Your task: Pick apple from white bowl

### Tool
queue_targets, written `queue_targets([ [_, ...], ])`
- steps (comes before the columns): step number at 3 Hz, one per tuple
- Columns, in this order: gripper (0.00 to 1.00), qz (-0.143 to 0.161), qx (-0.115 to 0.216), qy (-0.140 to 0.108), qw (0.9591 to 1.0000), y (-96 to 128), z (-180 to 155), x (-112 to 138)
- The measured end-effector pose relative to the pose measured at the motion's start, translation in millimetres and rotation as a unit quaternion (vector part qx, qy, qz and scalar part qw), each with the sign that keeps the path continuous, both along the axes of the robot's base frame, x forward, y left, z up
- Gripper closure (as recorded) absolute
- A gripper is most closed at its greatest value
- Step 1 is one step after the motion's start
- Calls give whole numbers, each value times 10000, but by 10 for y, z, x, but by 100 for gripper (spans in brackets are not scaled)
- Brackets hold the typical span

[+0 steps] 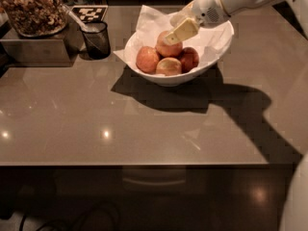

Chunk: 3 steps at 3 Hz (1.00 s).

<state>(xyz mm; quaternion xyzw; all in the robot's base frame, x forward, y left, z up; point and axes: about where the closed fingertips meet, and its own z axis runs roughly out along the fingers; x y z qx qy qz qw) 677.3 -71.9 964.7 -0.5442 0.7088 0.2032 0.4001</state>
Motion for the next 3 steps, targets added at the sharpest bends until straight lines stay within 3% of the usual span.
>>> queue_targets([
  [1,24,73,15,43,10000,43,-66,106],
  [3,24,80,112,286,9995,22,-239,191],
])
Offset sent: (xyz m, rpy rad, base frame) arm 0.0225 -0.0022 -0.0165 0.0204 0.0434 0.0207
